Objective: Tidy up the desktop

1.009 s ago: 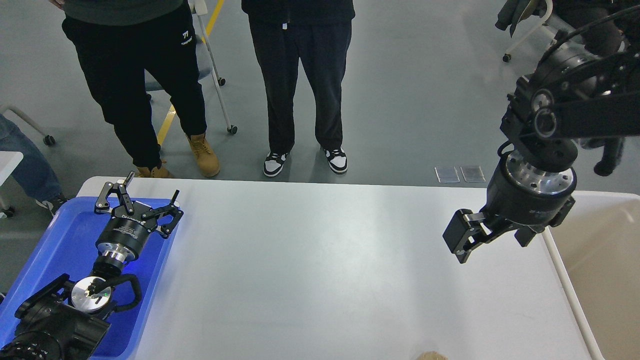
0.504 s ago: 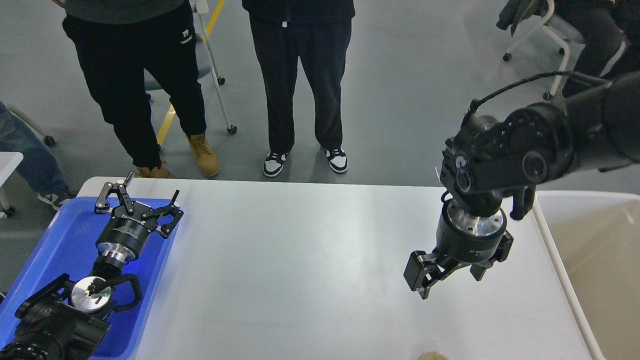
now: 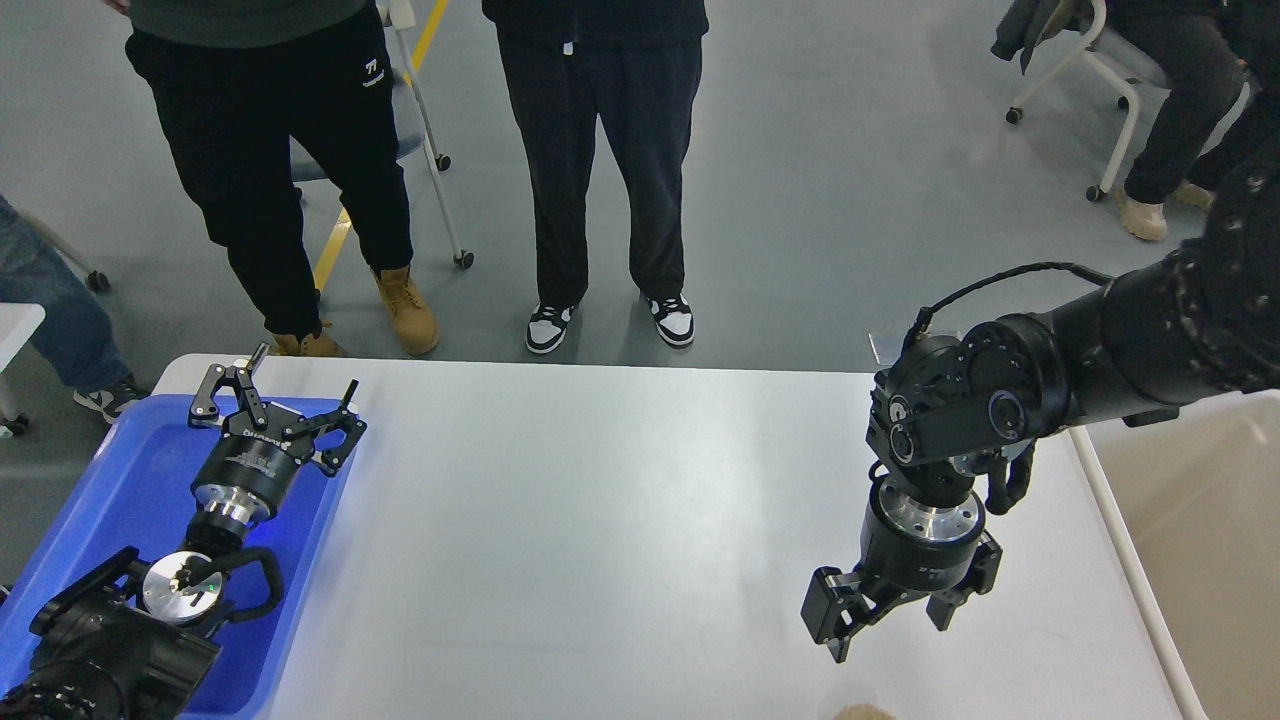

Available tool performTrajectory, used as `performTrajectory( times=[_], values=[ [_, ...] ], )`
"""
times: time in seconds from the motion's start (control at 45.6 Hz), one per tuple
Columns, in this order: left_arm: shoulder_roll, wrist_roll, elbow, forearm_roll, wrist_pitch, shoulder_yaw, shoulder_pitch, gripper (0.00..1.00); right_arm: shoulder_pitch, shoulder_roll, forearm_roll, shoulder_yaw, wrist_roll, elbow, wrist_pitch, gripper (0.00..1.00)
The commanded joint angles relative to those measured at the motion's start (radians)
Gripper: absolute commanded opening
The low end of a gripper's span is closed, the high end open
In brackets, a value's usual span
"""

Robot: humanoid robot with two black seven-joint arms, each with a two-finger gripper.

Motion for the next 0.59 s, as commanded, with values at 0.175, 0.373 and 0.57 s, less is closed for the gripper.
performTrajectory(
  times=[0.175, 0.373, 0.57],
  values=[
    [0.000, 0.000, 0.000, 0.001, 0.000, 0.000, 0.000, 1.00, -0.206, 0.002, -0.026, 0.010, 0.004, -0.028, -0.195, 1.00],
    [0.000, 0.000, 0.000, 0.001, 0.000, 0.000, 0.000, 1.00, -0.278, -0.001, -0.040, 0.018, 0.008, -0.042, -0.276, 0.99],
    [0.000, 0.000, 0.000, 0.000, 0.000, 0.000, 0.000, 1.00, -0.343, -0.001, -0.076, 0.010, 0.019, -0.057, -0.339, 0.99]
  ],
)
